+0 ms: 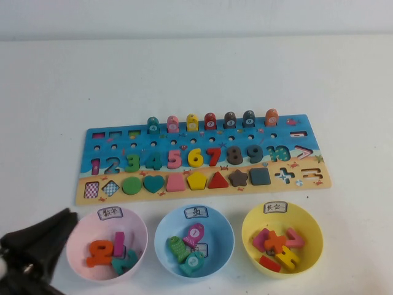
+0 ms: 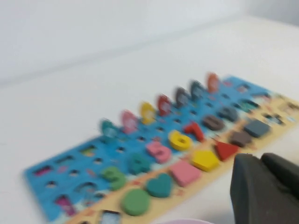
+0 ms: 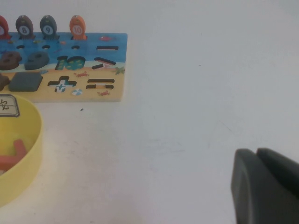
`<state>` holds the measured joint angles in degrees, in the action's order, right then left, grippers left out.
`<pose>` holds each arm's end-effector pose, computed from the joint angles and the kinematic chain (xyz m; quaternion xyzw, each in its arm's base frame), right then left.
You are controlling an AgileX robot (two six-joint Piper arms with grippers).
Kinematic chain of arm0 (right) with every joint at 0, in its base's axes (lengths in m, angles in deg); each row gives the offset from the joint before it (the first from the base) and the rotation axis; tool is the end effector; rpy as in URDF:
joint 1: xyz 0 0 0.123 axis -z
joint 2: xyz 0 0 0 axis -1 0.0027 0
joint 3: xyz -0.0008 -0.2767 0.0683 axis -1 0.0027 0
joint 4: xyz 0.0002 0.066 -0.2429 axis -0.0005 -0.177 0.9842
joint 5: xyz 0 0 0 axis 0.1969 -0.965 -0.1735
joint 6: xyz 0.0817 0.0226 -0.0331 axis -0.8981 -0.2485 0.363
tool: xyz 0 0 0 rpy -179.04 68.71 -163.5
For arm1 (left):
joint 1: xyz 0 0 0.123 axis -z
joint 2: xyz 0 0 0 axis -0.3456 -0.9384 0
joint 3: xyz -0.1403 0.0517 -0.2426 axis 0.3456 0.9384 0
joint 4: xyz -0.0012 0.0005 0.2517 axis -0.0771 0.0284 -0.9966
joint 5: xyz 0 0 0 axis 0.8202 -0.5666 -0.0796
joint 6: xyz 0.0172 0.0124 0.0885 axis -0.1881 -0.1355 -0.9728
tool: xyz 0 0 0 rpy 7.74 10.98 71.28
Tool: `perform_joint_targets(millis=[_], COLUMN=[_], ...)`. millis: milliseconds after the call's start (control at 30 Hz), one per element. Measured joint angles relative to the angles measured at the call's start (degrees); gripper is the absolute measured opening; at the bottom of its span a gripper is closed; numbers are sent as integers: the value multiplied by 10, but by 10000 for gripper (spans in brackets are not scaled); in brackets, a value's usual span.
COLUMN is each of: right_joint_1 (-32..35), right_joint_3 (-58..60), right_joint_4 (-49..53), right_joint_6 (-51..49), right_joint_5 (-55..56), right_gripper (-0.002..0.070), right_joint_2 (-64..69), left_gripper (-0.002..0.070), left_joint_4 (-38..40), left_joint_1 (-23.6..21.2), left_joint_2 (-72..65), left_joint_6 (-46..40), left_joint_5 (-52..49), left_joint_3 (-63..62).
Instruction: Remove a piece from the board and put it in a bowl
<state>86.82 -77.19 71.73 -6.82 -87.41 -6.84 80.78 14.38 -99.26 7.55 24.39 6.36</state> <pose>0.0524 0.0066 0.1720 -0.0197 0.8022 0.0433 0.5952 0.0979 -0.0652 0.2312 0.2303 0.7153 -0.1774 0.6355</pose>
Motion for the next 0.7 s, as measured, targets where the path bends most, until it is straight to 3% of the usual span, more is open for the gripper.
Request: perform_joint_targets(millis=[200,333,533,700], right_joint_1=[0,0,0,0], right_joint_3=[0,0,0,0], right_joint_4=[0,0,0,0], right_joint_6=[0,0,0,0], right_joint_5=[0,0,0,0], right_gripper=[-17,-17,-17,-17], right_joint_2=[0,0,0,0], left_gripper=[-1,-1,-1,-1], left_joint_4=[-5,-15,-34,-52], left_joint_1=[-133,-195,-260,-275], left_joint_2=[176,262,333,337], left_joint_6=[6,22,23,24], left_joint_5=[4,-53,-166,-279], left_joint_3=[84,92,92,92])
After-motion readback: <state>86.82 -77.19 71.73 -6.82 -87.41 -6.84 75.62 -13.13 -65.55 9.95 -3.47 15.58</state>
